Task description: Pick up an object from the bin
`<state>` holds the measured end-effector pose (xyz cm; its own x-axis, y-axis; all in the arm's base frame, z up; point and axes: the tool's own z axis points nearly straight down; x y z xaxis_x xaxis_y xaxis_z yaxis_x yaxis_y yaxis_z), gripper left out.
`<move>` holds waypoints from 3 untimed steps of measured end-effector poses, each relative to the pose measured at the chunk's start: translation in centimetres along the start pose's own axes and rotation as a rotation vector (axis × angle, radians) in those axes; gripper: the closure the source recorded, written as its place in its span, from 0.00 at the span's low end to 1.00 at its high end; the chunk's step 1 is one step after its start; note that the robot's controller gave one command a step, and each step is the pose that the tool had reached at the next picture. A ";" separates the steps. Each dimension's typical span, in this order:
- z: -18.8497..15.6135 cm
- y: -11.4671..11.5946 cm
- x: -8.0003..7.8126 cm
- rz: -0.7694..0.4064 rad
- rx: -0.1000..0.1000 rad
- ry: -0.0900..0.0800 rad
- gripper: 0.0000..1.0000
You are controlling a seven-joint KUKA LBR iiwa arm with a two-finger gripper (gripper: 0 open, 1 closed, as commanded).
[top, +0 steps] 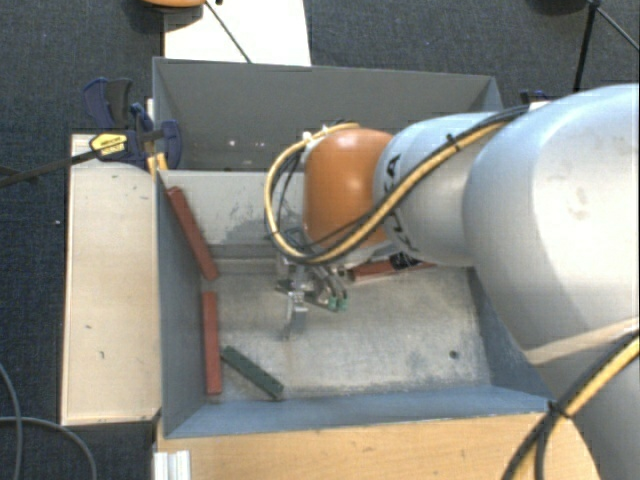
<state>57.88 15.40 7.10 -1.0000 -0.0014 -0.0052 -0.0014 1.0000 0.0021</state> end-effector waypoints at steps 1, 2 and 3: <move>-0.8 -2.9 0.4 -0.067 0.000 0.004 0.00; -1.1 -4.3 -0.2 -0.108 0.004 0.003 0.00; 0.1 -8.4 -0.5 0.083 0.002 0.004 1.00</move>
Offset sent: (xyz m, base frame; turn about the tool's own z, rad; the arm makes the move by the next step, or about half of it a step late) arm 0.0118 -0.0093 0.0156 -0.1871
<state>58.42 7.04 7.02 -0.9967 0.0813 -0.0014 0.0813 0.9967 -0.0001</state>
